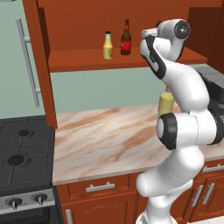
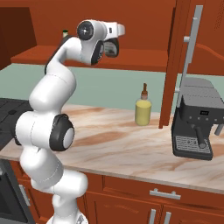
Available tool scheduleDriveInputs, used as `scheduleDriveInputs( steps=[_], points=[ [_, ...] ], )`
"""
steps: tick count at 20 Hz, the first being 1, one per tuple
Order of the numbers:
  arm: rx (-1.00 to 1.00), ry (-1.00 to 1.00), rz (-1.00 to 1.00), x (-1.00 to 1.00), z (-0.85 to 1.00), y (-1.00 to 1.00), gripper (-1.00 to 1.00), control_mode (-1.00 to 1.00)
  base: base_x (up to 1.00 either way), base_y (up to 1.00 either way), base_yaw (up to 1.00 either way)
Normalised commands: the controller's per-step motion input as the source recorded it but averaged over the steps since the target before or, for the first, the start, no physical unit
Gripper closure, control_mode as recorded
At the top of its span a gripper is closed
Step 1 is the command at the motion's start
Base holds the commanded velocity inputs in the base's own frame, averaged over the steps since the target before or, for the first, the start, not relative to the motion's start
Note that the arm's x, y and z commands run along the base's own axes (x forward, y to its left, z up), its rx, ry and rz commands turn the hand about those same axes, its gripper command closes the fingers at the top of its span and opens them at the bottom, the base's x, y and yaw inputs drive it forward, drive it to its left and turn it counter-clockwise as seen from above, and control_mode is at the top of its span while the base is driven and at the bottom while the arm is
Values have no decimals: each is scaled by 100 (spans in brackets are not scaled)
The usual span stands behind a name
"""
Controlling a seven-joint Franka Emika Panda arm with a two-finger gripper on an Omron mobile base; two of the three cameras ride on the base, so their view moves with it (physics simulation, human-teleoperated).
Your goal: Pick the syrup bottle and mustard from the counter and place them in the cabinet.
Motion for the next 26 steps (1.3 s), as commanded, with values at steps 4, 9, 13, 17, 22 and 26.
scheduleDriveInputs(
  steps=[4,9,13,17,22,26],
  points=[
    [0,-6,0,-3,-3,-2,-100,-100,0,0,0],
    [0,0,-2,21,3,0,-100,-100,0,0,0],
    [0,-1,-9,49,24,7,-100,-100,0,0,0],
    [0,-3,-8,22,12,2,-100,-100,0,0,0],
    [0,-6,-1,-34,-1,-1,-100,-100,0,0,0],
    [0,-6,0,-30,0,0,-100,-100,0,0,0]
  ],
)
